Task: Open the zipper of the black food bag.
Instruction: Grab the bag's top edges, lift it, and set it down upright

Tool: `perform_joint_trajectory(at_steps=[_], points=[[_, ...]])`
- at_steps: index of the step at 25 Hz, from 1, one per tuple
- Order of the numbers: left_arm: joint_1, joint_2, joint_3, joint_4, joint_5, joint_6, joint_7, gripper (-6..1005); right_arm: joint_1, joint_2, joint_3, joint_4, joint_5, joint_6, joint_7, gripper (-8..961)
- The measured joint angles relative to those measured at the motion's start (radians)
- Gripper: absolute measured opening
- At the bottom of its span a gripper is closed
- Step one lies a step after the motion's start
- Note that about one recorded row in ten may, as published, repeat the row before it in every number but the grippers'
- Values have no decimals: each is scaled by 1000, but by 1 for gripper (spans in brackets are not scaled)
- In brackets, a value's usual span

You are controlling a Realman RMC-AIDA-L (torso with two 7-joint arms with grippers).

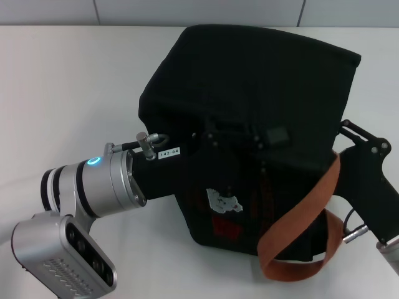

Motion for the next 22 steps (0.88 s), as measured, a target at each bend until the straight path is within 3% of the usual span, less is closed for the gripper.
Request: perform_joint_trajectory(at_steps=[7,12,17,22], points=[[0,0,0,0,0,1,0,93,13,0,-1,0,-5,10,0,209],[0,0,-1,0,0,1,0,93,21,0,-2,5,-3,27,0,46],[-1,0,-7,0,0,1,-9,92,9,0,0,5,1,28,0,6],[-5,0,-11,0,-5,-2,-14,92,-59,-2,-3,-7,1,28,0,13]])
